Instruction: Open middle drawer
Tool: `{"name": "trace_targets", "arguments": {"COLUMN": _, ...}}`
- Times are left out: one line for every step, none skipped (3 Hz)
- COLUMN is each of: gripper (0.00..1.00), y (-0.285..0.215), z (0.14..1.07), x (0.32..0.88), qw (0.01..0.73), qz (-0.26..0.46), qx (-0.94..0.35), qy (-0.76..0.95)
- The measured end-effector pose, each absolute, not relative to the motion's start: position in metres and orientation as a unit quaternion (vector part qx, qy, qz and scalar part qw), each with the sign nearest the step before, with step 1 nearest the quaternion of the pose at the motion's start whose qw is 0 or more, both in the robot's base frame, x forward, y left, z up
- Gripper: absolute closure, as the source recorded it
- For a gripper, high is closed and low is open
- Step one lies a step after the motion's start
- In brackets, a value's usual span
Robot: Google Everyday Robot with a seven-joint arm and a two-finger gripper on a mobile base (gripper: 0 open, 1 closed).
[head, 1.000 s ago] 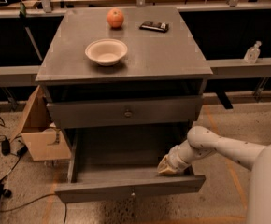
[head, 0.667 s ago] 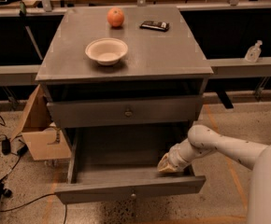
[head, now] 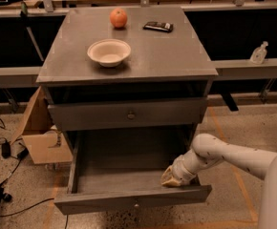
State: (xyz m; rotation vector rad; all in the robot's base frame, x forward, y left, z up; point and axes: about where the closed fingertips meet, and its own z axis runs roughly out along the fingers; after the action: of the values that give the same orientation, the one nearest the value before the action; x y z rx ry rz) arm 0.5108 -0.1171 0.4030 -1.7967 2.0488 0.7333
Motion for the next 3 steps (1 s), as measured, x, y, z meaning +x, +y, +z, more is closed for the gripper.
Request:
{"name": "trace_targets", "arguments": {"gripper": 1.00, "y": -0.117, "z": 0.404, "x": 0.511, "qw": 0.159, "qz": 0.257, "qx": -0.629, "qy": 0.717}}
{"name": "trace_targets", "arguments": {"gripper": 1.00, "y": -0.117, "z": 0.404, "x": 0.511, "qw": 0.159, "qz": 0.256, "qx": -0.629, "qy": 0.717}}
{"name": "trace_targets", "arguments": {"gripper": 1.00, "y": -0.133, "z": 0.455, "x": 0.504, "qw": 0.230, "qz": 0.208, "qx": -0.613, "qy": 0.727}}
